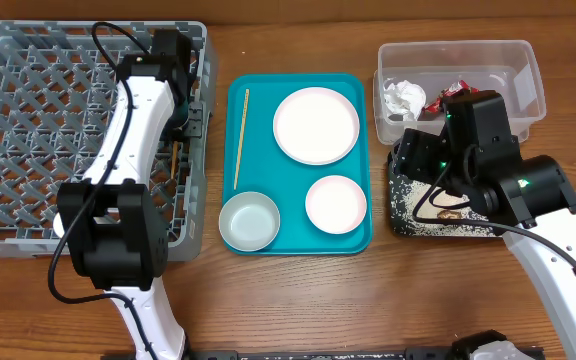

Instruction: Sort waste into correct bins and load items into the dishwasher

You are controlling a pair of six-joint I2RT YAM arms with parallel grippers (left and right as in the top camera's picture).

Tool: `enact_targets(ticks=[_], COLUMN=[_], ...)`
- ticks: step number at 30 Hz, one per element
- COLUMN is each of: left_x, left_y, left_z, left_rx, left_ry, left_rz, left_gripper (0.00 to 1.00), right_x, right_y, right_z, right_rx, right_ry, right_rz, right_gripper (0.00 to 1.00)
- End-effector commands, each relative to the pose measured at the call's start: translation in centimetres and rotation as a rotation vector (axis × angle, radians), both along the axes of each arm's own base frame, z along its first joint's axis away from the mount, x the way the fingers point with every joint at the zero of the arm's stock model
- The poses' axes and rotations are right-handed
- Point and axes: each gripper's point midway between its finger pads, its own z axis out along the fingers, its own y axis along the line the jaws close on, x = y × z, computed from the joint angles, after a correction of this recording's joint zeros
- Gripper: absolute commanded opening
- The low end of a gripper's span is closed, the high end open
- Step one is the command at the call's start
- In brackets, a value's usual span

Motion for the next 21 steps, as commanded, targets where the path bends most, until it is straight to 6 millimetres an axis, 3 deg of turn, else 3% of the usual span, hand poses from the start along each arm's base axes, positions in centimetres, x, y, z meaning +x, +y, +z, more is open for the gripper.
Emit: enact_targets(ticks=[1, 9, 13, 16, 19, 21], left_x=[-0.1, -0.4, -0.3, -0.4, -0.7, -0.4], left_y=[0.2, -1.1, -4.5, -8.0, -10.4, -11.3], left_z=[-0.4, 0.4, 3.3, 5.4, 5.4, 4.4], left_rx=[0.014, -0.064, -0.214, -0.318, -0.334, -0.292], left_ry=[0.012, 0.015, -0.01, -0.044, -0.042, -0.042], left_rz=[-0.012, -0.013, -0.056, -0.121, -0.174, -0.187], left_gripper=[0.12, 0.13, 0.2, 0.24, 0.31, 0.36], right_x=[0.2, 0.2, 0.2, 0.2, 0.2, 0.2], right_y=[0.1, 0.1, 0.1, 0.1, 0.1, 0.1], right_z=[0.9, 0.8, 0.9, 0.9, 0.9, 0.9], right_rx=[0.012, 0.015, 0.015, 0.015, 0.015, 0.015], right_ry=[-0.024, -0.023, -0.023, -0.023, -0.023, -0.023], right_rz=[0.0, 0.002, 0.002, 0.002, 0.002, 0.002], right_gripper=[0.76, 0.76, 0.76, 0.76, 0.76, 0.76])
